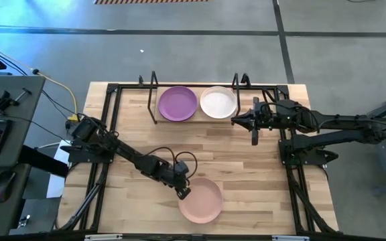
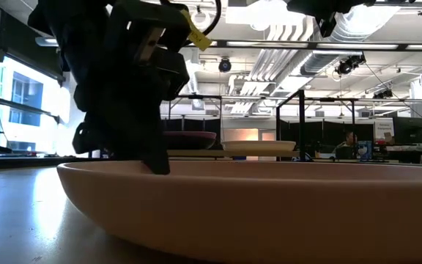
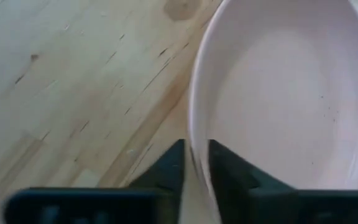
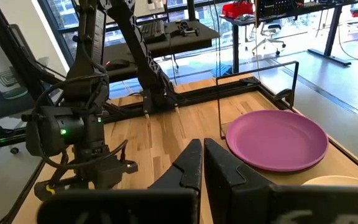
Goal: Place and stack plates onto a shelf
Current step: Stack the pink plate on the white plate on the shelf
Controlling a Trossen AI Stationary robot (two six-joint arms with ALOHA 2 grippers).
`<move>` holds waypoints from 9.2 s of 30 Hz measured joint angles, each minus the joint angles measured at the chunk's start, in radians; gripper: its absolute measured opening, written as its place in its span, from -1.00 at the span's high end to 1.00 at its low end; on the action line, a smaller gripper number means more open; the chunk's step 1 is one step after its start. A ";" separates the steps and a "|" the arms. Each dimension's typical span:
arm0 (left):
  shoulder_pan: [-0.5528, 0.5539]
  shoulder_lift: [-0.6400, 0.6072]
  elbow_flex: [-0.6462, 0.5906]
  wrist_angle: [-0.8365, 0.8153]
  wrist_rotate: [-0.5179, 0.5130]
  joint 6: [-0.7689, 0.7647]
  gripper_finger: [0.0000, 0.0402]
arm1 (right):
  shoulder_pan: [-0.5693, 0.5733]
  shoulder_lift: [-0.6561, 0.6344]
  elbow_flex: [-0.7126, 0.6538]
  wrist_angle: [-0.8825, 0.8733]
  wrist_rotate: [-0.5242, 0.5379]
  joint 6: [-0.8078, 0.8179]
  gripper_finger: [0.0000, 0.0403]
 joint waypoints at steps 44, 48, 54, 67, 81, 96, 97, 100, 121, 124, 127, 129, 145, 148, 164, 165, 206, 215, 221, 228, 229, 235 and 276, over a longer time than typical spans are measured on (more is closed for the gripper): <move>0.637 -0.762 -0.001 -0.622 0.043 0.688 1.00 | 0.088 0.320 0.000 0.492 0.054 0.203 1.00; 0.675 -0.758 -0.001 -0.616 0.055 0.704 1.00 | 0.080 0.320 0.000 0.494 0.077 0.193 1.00; 0.705 -0.727 -0.001 -0.522 0.054 0.656 1.00 | 0.069 0.328 0.000 0.482 0.093 0.315 1.00; 0.748 -0.646 -0.001 -0.519 0.093 0.518 1.00 | 0.009 0.481 0.380 -0.255 0.128 0.320 0.83; 0.757 -0.656 -0.001 -0.544 0.132 0.494 1.00 | -0.137 0.612 0.430 -0.252 -0.215 0.539 -0.30; 0.756 -0.656 -0.001 -0.542 0.132 0.511 1.00 | -0.129 0.682 0.430 -0.172 -0.214 0.611 -0.02; 0.756 -0.656 -0.001 -0.540 0.132 0.511 1.00 | -0.129 0.682 0.430 -0.172 -0.213 0.611 0.07; 0.756 -0.656 -0.001 -0.539 0.132 0.511 1.00 | -0.126 0.682 0.430 -0.174 -0.212 0.606 0.37; 0.771 -0.723 0.000 -0.485 0.238 0.622 0.71 | -0.147 0.681 0.431 -0.247 -0.209 0.592 0.99; 0.773 -0.783 0.000 -0.516 0.241 0.628 0.66 | -0.158 0.677 0.431 -0.261 -0.221 0.591 1.00; 0.774 -0.864 0.000 -0.561 0.220 0.628 0.63 | -0.173 0.671 0.442 -0.268 -0.231 0.594 0.99; 0.773 -0.924 0.000 -0.588 0.198 0.628 0.63 | -0.185 0.671 0.462 -0.276 -0.228 0.591 0.99; 0.769 -1.249 -0.101 -0.534 0.034 0.696 0.87 | -0.479 0.727 0.790 -0.631 0.055 0.382 1.00; 0.769 -1.266 -0.138 -0.515 0.050 0.677 0.96 | -0.517 0.784 0.828 -0.696 0.055 0.353 1.00; 0.769 -1.272 -0.171 -0.510 0.088 0.634 1.00 | -0.531 0.961 0.957 -0.886 0.188 0.246 1.00; 0.769 -1.272 -0.171 -0.510 0.088 0.634 1.00 | -0.531 0.961 0.957 -0.893 0.188 0.247 1.00; 0.751 -0.769 -0.169 0.091 0.058 0.809 0.12 | -0.472 0.702 0.956 -0.944 -0.041 0.315 1.00; 0.749 -0.776 -0.169 0.057 0.158 0.789 0.09 | -0.499 0.665 0.954 -1.069 0.058 0.288 1.00; 0.749 -0.820 -0.169 0.032 0.154 0.788 0.15 | -0.575 0.530 0.954 -1.213 0.253 0.333 1.00; 0.749 -0.841 -0.169 0.034 0.152 0.784 0.19 | -0.617 0.429 0.902 -1.385 0.507 0.450 1.00; 0.749 -0.841 -0.169 0.034 0.151 0.784 0.20 | -0.616 0.415 0.866 -1.376 0.515 0.462 1.00; 0.745 -0.840 -0.170 0.032 0.151 0.781 0.20 | -0.635 0.295 0.546 -1.251 0.596 0.566 1.00; 0.744 -0.840 -0.170 0.041 0.151 0.728 0.20 | -0.766 0.282 -0.162 -0.163 0.060 0.764 1.00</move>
